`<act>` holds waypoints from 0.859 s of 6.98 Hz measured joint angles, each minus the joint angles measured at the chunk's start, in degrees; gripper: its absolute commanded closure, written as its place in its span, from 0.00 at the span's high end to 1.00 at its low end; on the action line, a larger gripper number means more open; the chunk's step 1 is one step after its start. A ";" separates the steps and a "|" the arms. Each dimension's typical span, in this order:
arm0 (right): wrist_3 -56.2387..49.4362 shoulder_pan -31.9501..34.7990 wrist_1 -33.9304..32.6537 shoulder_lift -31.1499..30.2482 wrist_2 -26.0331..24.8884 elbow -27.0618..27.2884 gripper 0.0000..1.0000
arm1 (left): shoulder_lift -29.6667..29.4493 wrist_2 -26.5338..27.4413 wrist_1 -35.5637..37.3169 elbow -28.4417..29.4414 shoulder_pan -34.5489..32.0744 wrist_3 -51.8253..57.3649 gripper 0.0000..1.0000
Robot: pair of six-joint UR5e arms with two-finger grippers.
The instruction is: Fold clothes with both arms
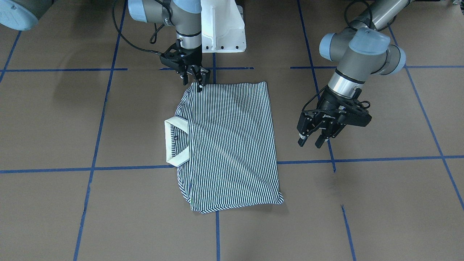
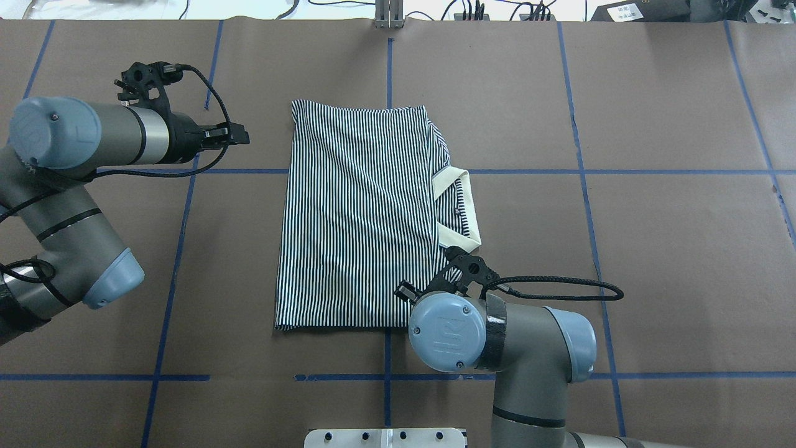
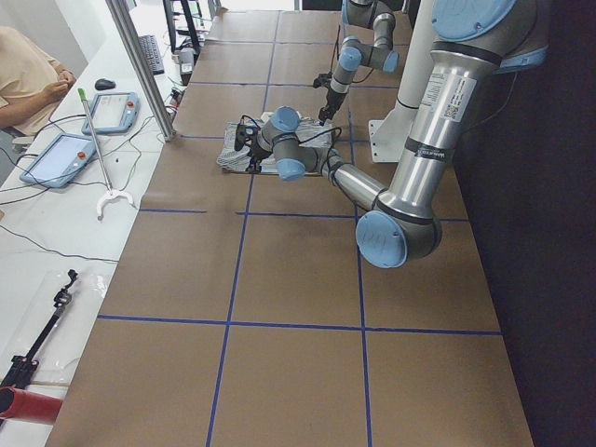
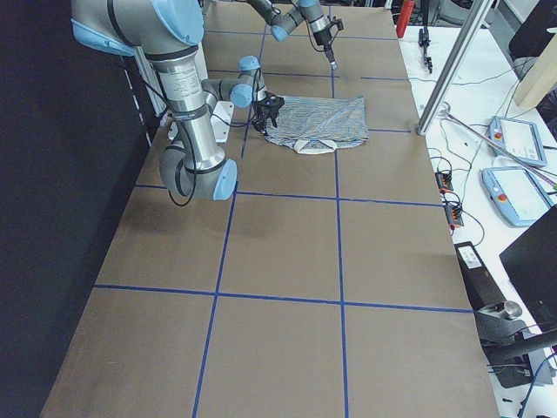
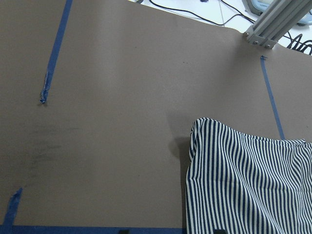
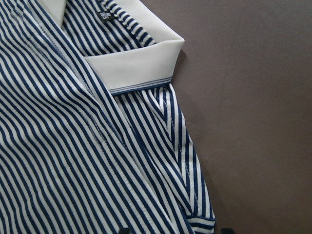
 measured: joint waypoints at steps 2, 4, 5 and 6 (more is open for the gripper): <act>0.19 0.55 0.02 0.02 0.06 -0.84 0.77 | 0.00 0.01 0.02 -0.12 0.00 -0.02 0.66; 0.23 0.86 0.42 0.09 0.29 -1.37 0.77 | 0.19 0.01 0.06 -0.31 0.00 -0.08 0.66; 0.18 0.90 0.57 0.12 0.45 -1.72 0.76 | 0.59 -0.01 0.03 -0.48 0.00 -0.08 0.66; 0.08 0.90 0.63 0.17 0.68 -2.04 0.73 | 0.93 -0.05 0.01 -0.64 0.00 -0.09 0.66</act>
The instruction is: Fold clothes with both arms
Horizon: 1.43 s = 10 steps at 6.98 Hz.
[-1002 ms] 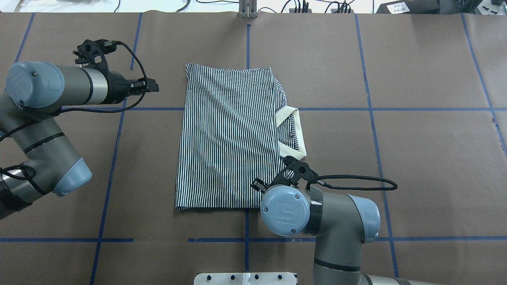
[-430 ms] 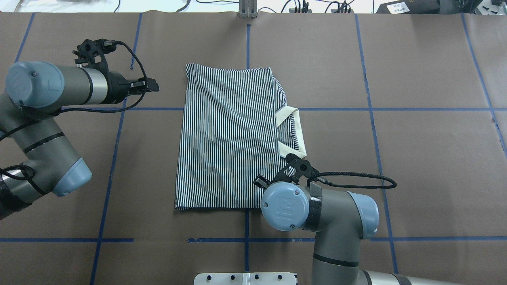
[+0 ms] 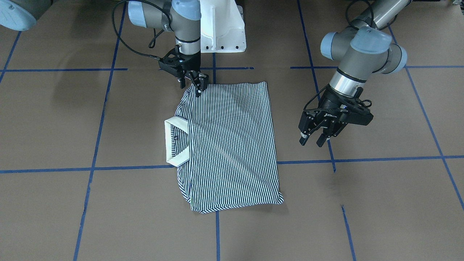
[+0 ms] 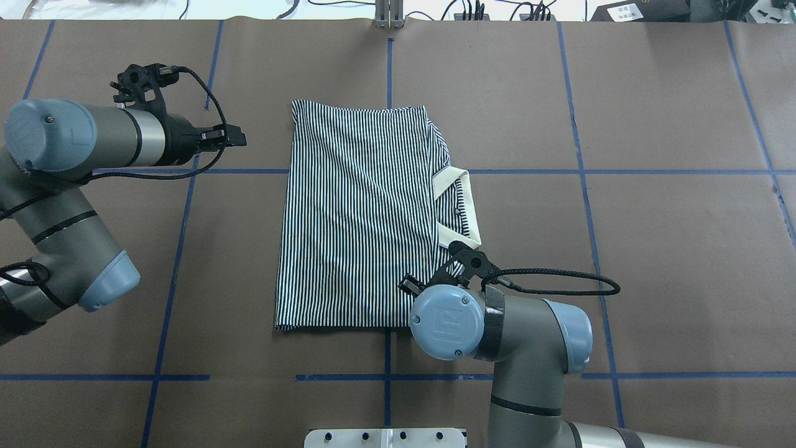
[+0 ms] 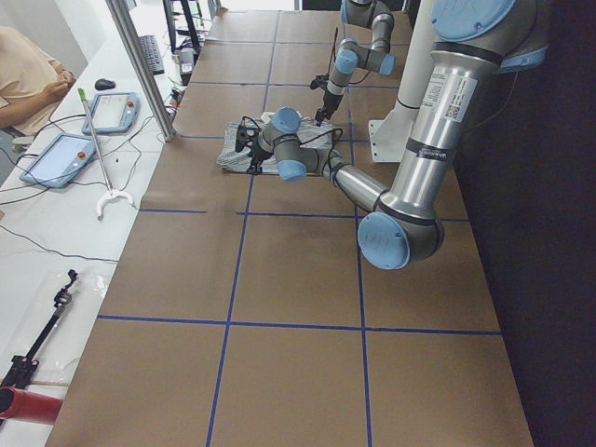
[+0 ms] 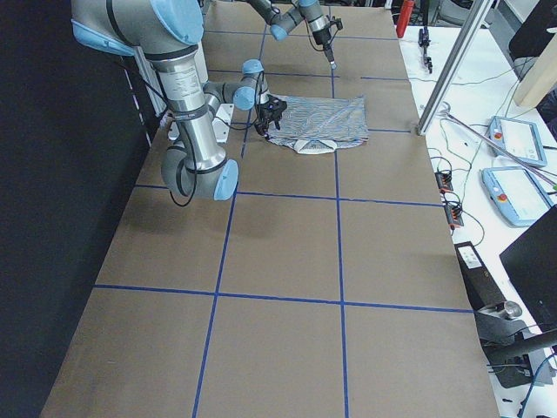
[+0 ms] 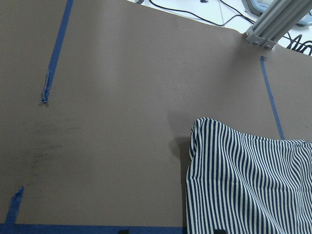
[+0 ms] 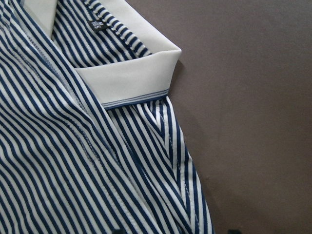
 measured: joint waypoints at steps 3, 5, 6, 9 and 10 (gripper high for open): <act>-0.15 -0.08 0.03 0.17 1.40 -1.09 0.56 | 0.23 -0.03 -0.01 -0.27 0.00 0.00 0.66; -0.09 -0.09 0.03 0.41 1.79 -1.84 0.00 | 0.29 -0.03 -0.01 -0.46 0.00 -0.02 0.66; -0.12 -0.10 0.03 0.50 2.07 -2.00 0.00 | 0.30 -0.03 -0.01 -0.48 0.00 -0.06 0.66; -0.88 0.28 0.09 1.25 5.30 -1.94 0.00 | 0.30 -0.03 -0.01 -0.50 0.00 -0.09 0.66; -1.01 0.35 0.06 1.41 5.62 -1.85 0.00 | 0.29 -0.03 -0.01 -0.50 0.00 -0.11 0.66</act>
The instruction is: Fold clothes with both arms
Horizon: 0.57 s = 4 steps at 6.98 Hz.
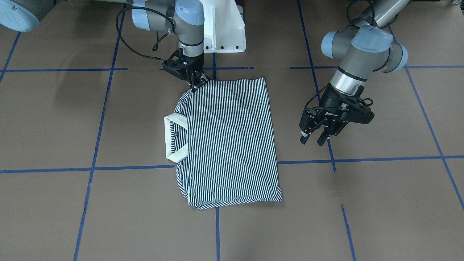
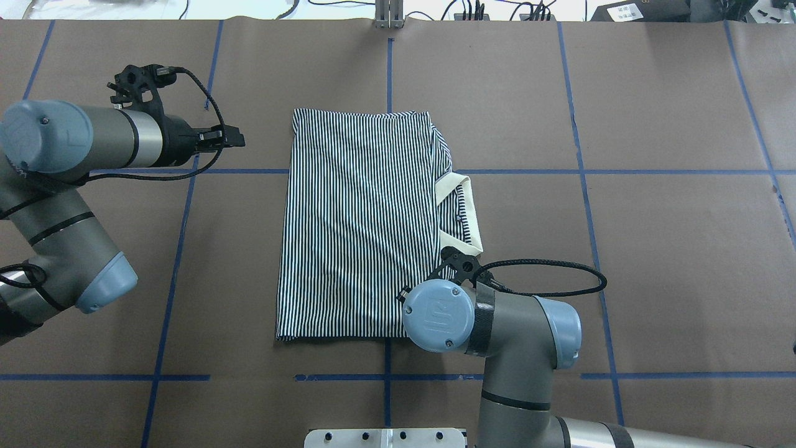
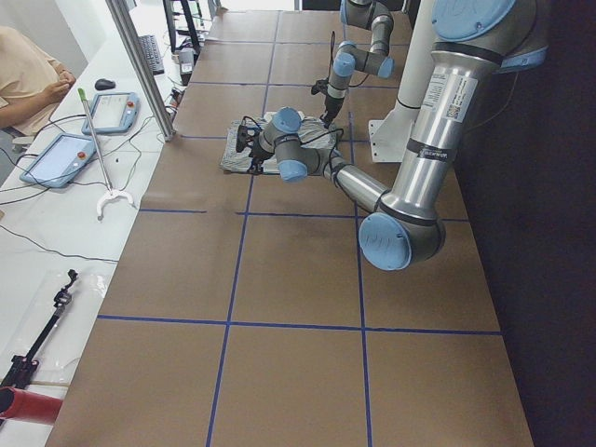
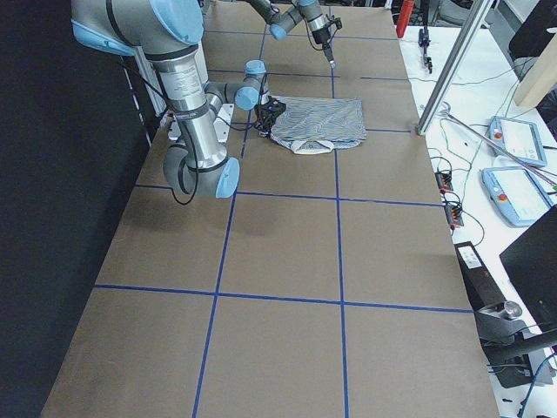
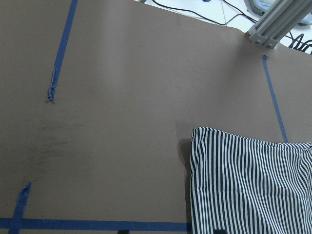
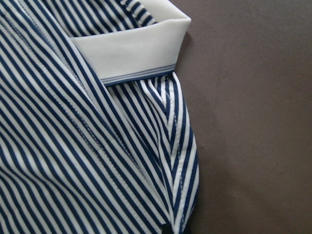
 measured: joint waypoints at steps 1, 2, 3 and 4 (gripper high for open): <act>-0.08 0.11 -0.02 0.12 0.19 0.25 0.00 | -0.09 0.00 0.00 -0.10 0.01 -0.66 0.66; -0.09 0.48 -0.02 0.06 0.71 1.00 0.00 | -0.04 0.00 0.07 -1.05 0.36 -3.12 0.66; -0.06 1.07 -0.03 -0.22 1.54 2.26 0.00 | 0.55 0.02 1.50 -4.13 1.70 -6.83 0.66; -0.05 1.44 -0.03 -0.52 1.99 3.57 0.00 | 1.51 0.14 4.91 -8.65 4.59 -11.42 0.66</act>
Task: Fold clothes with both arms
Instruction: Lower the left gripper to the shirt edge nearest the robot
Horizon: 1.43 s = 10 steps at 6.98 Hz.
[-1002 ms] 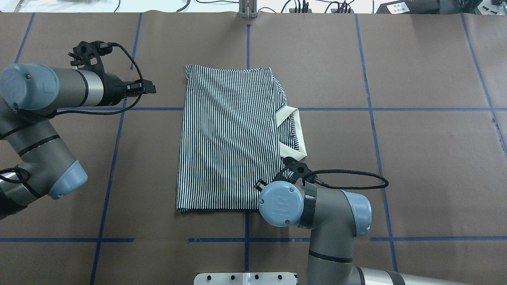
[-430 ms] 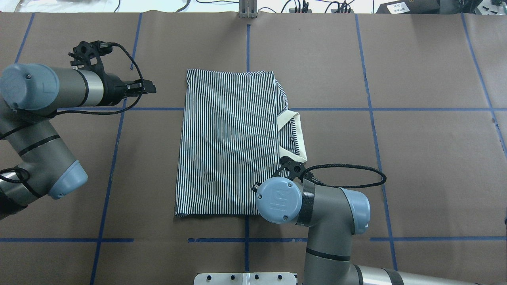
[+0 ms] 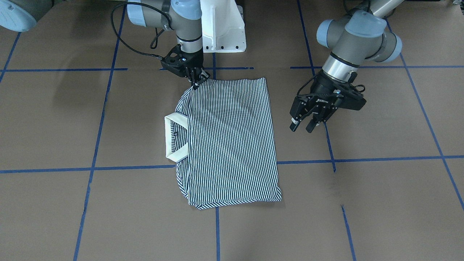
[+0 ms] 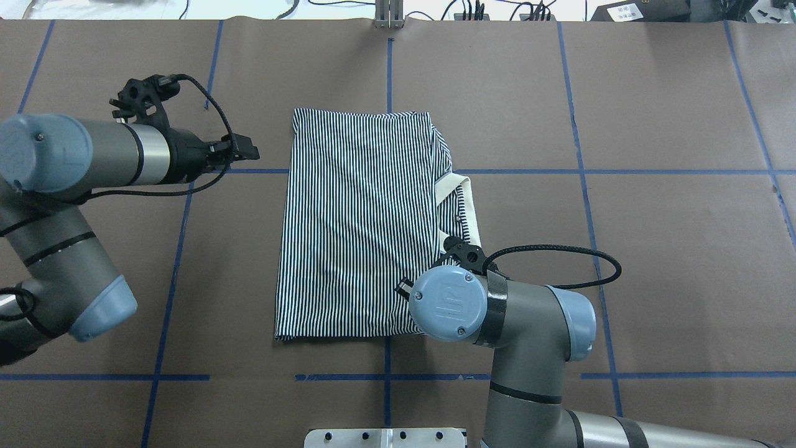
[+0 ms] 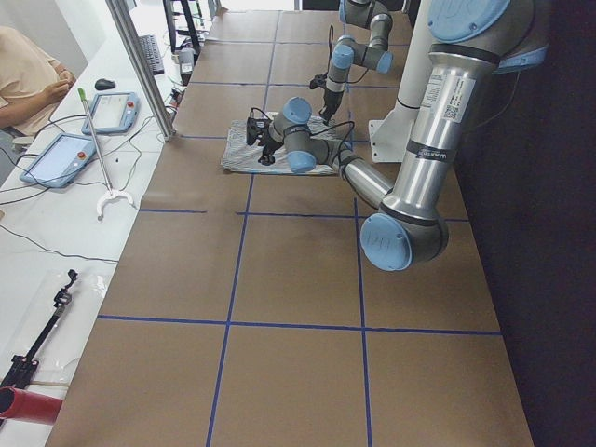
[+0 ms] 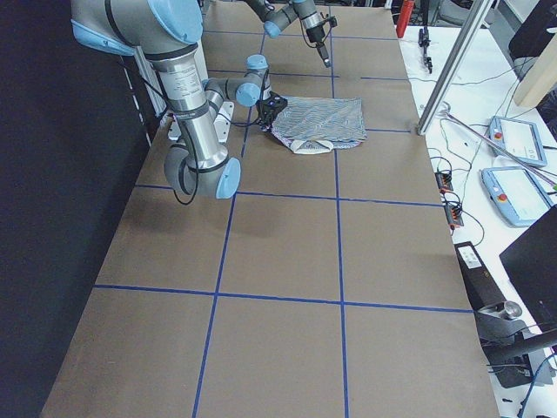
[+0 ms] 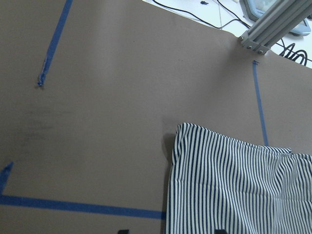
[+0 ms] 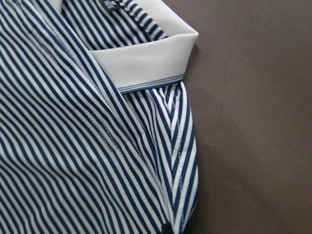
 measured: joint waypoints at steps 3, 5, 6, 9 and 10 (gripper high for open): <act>0.01 0.24 0.00 -1.43 0.13 2.58 0.00 | 0.95 4.20 8.71 -7.59 13.65 -16.50 0.67; 0.01 0.26 0.00 -1.73 0.05 2.75 0.00 | 3.20 6.84 10.29 -8.79 19.45 -19.94 0.57; 0.01 0.26 0.00 -1.76 0.01 2.79 0.00 | 4.05 7.24 10.44 -8.75 20.75 -21.19 0.55; 0.01 0.30 0.00 -1.68 -0.02 2.85 0.00 | 4.62 8.90 10.61 -7.20 23.40 -22.10 0.51; 0.01 0.31 0.00 -1.64 -0.02 2.85 0.00 | 4.67 9.20 10.64 -6.87 23.99 -22.12 0.50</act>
